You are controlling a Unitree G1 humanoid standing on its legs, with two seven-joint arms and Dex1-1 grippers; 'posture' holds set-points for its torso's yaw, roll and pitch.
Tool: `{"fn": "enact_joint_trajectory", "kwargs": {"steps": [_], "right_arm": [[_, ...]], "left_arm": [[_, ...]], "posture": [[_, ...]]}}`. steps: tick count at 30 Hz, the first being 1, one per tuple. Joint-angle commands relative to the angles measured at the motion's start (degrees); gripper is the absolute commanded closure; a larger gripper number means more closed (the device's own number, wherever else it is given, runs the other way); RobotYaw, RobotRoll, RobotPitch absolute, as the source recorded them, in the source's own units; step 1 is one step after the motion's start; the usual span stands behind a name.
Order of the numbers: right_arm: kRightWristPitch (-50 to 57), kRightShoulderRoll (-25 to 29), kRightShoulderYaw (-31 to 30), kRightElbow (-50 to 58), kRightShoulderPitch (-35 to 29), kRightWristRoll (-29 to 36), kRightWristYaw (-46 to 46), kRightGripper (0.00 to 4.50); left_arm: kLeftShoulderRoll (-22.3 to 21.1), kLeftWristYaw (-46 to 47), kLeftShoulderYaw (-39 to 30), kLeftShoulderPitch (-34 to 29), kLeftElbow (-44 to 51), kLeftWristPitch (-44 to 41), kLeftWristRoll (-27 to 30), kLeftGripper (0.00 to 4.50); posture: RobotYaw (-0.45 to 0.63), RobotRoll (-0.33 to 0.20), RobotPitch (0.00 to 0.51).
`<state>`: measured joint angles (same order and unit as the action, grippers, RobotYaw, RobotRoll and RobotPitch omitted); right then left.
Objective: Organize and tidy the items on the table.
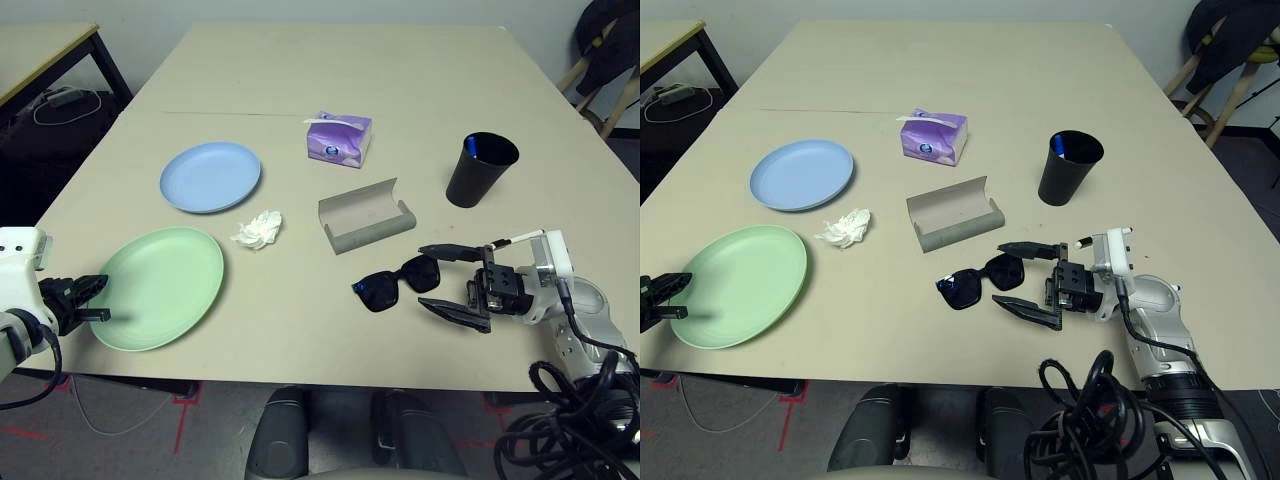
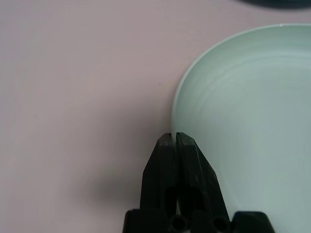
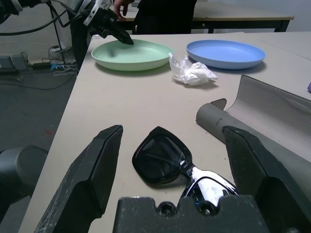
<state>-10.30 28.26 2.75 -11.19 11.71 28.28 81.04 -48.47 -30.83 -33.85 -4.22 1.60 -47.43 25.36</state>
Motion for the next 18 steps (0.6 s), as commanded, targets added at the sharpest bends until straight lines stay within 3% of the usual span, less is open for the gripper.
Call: {"fn": "enact_joint_trajectory", "kwargs": {"steps": [1,18], "right_arm": [[-0.4,0.3,-0.4,0.3,-0.3,-0.4,0.0,0.0],[-0.6,0.0,-0.7,-0.4,0.2,-0.9,0.0,0.0]], "left_arm": [[-0.5,-0.1,-1.0,0.8,-0.4,-2.1,0.7,4.48],[-6.5,-6.0,-12.0,5.3,1.2,-13.2,11.2,4.48]], "posture": [[0.18,0.0,0.123],[0.2,0.0,0.127]]}}
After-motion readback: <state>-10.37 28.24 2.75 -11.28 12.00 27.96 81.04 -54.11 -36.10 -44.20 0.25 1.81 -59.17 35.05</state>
